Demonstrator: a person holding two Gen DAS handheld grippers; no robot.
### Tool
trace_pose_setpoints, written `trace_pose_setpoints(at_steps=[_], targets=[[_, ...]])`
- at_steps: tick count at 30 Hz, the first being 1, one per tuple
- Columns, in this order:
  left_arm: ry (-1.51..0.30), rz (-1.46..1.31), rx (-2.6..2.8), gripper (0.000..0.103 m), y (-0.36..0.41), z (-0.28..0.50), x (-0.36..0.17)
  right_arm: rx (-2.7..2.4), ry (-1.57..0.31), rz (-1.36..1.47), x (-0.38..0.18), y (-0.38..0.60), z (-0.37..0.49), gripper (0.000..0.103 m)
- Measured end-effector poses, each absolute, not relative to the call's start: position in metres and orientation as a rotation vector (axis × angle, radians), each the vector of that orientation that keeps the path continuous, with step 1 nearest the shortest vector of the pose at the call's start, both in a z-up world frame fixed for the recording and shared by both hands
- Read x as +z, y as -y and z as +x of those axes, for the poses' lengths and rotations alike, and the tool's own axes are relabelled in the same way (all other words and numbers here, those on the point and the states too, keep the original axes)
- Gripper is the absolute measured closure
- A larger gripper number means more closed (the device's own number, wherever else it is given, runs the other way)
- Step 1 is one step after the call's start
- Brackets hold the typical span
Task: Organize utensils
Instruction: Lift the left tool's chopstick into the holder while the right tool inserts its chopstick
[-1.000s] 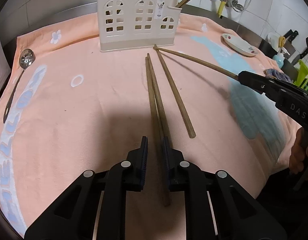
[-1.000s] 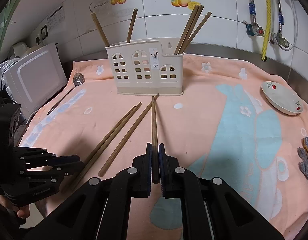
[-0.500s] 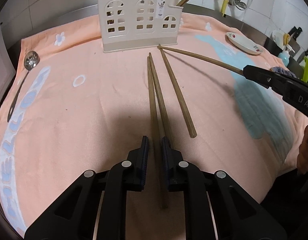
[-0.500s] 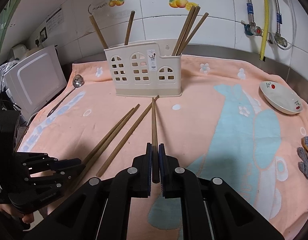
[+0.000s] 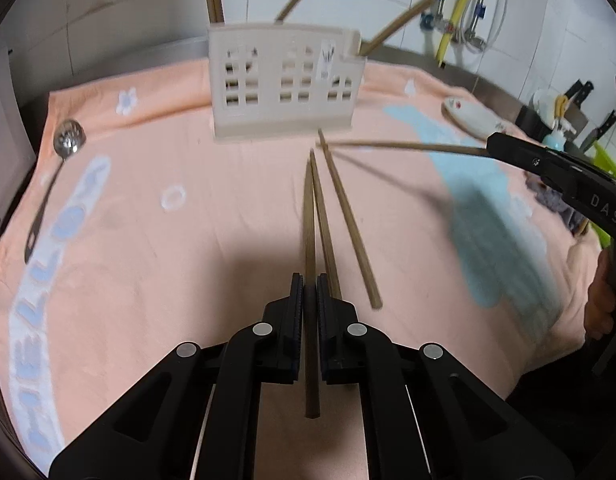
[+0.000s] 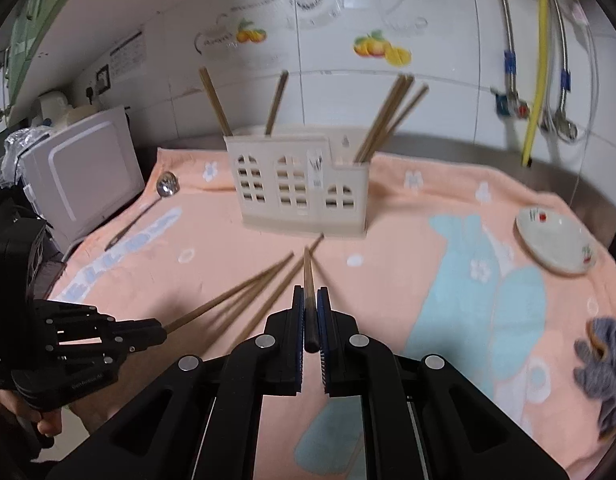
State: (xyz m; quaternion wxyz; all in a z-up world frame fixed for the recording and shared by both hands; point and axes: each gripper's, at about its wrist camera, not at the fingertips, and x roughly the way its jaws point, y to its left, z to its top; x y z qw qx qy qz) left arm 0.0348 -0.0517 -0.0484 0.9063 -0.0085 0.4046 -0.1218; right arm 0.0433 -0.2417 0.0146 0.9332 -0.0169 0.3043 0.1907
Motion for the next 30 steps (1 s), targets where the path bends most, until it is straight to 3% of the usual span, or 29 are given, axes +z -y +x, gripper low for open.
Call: trace_pose_setpoints(at_steps=[30], targets=[[-0.547,0.013,-0.289,0.098,0.029,0.118,0.109,0.486,-0.448,-0.125,0.183,0.232,0.145,0.097]])
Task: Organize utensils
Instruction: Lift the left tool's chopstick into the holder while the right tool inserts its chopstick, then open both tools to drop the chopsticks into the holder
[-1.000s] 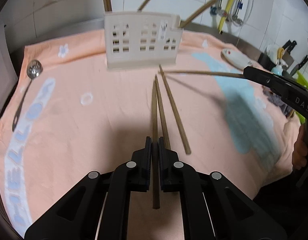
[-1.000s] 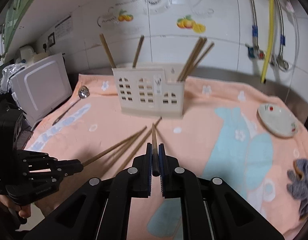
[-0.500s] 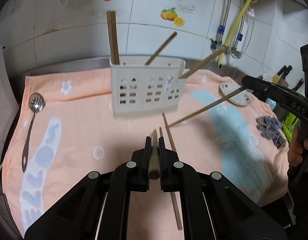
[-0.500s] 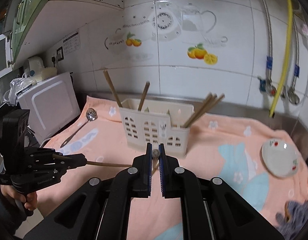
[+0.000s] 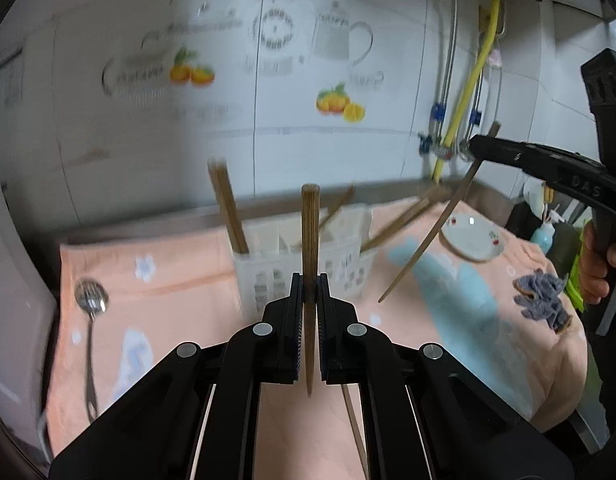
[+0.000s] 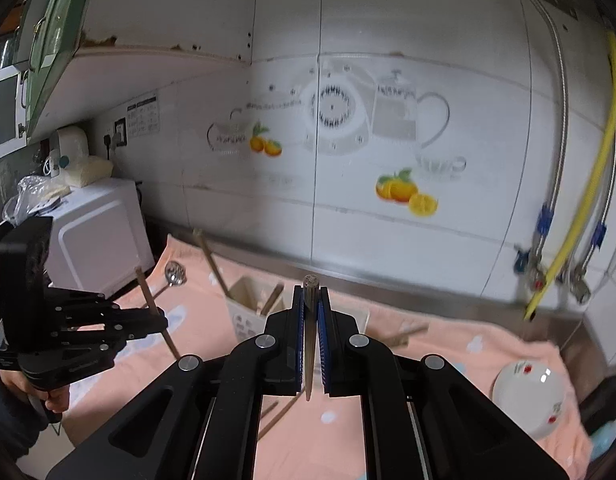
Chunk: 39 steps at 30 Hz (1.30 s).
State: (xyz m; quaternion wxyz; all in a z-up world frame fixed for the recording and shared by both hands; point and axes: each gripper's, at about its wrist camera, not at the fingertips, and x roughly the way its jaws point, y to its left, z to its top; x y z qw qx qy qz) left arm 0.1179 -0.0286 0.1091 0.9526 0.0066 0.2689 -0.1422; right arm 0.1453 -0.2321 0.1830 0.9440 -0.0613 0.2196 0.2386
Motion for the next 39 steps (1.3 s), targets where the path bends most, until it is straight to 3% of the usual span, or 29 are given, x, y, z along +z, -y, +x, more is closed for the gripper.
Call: trace_pose_setpoints(at_steps=[14,26,39], targets=[[-0.346,0.091,-0.233,0.098,0.044,0.157,0.201,0.441,-0.395,-0.092,0.212,0.228,0.195,0.097],[-0.383,0.087,-0.162,0.098,0.037,0.206,0.168,0.446,-0.47,-0.084,0.174,0.219,0.226,0.097],[-0.444,0.063,-0.179,0.096,0.033,0.208,0.144,0.435,-0.519,-0.08,0.147,0.22,0.227,0.095]])
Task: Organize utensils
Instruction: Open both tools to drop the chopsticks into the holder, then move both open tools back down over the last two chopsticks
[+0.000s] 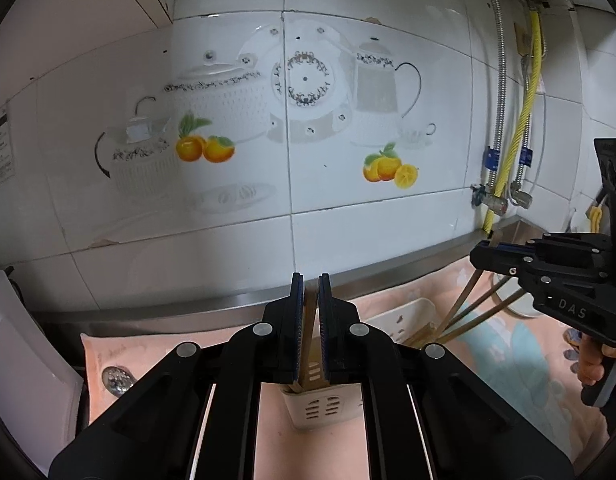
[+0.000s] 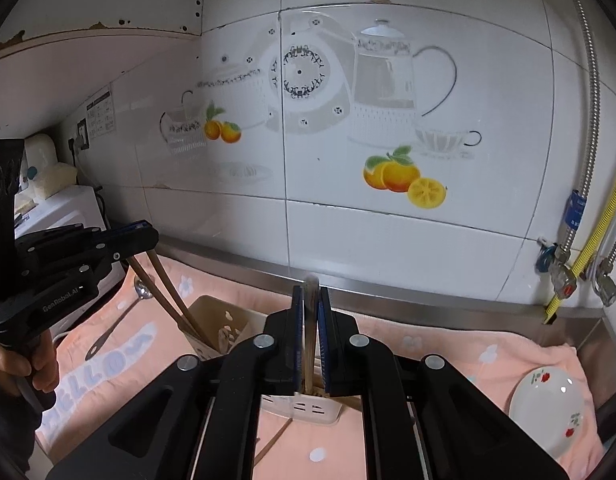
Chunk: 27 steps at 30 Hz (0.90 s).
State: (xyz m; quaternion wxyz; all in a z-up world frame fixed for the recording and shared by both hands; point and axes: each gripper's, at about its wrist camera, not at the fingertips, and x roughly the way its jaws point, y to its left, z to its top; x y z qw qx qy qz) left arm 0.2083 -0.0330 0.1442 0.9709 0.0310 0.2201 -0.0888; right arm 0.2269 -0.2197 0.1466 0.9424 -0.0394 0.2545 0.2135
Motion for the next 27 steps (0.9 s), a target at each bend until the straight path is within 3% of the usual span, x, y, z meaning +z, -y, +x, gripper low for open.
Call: trace_pose_setpoints(at_steps=[2,4,6,11,15,20,24,27], targets=[[-0.444,0.059,-0.177,0.093,0.032,0.206,0.144,0.43,-0.513,-0.077,0.148,0.222,0.225,0.09],[-0.437,0.055,-0.173,0.082,0.032,0.202,0.146,0.423,-0.502,-0.078,0.15,0.225,0.22,0.087],[-0.422,0.052,-0.162,0.063,0.03,0.196,0.149,0.412,-0.486,-0.081,0.152,0.229,0.213,0.081],[-0.399,0.038,-0.153,0.051,0.024,0.179,0.152,0.402,-0.479,-0.076,0.151,0.235,0.196,0.072],[-0.395,0.032,-0.136,0.031,0.02,0.163,0.147,0.406,-0.484,-0.073,0.143,0.237,0.18,0.067],[-0.402,0.01,-0.118,0.014,0.01,0.141,0.136,0.418,-0.52,-0.073,0.118,0.233,0.156,0.06],[-0.41,0.019,-0.102,0.006,0.005,0.123,0.124,0.416,-0.56,-0.078,0.092,0.228,0.14,0.051],[-0.431,0.029,-0.098,0.005,0.003,0.112,0.112,0.406,-0.592,-0.081,0.071,0.224,0.128,0.046]])
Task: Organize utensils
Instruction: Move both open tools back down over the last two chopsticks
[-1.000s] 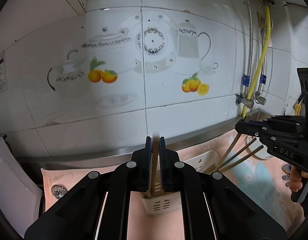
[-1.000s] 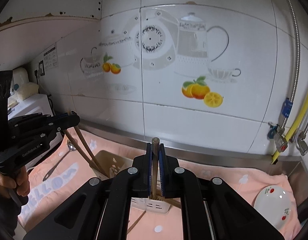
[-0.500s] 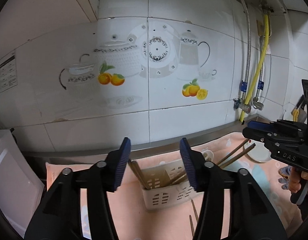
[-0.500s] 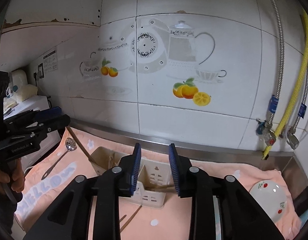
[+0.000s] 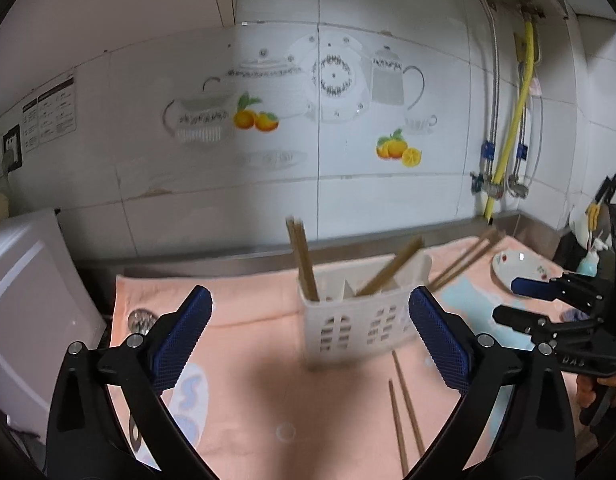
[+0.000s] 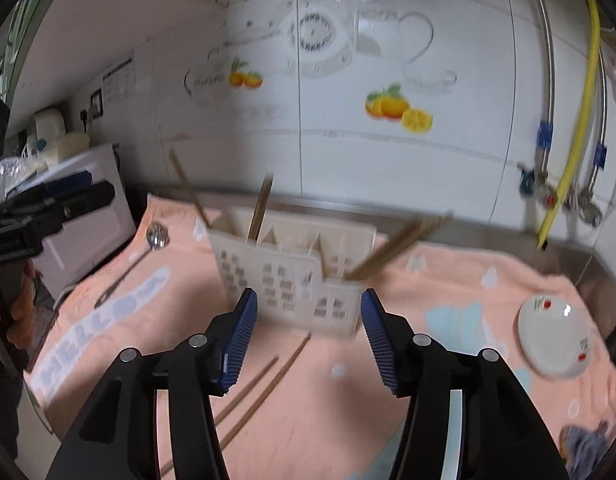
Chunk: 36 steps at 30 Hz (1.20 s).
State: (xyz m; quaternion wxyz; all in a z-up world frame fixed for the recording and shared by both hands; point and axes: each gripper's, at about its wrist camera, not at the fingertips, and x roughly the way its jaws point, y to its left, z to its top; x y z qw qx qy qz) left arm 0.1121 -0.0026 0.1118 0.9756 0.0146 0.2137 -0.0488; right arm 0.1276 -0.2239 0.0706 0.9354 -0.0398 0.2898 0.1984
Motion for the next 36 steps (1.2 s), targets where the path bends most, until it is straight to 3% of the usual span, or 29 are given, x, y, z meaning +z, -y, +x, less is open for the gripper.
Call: trace_pose_setpoints(at_steps=[6,25,36], targets=[[-0.484,0.036,-0.085,0.005,-0.001,0.095,0.085,0.39,-0.666,-0.042,0.034,0.224,0.109,0.041],[-0.535,0.023,0.003,0.005,-0.011,0.05,0.042,0.388,-0.791,0.036,-0.026,0.199,0.073,0.042],[-0.559,-0.041,0.025,0.005,-0.035,0.045,0.026,0.424,-0.878,0.049,-0.051,0.17,0.073,0.074]])
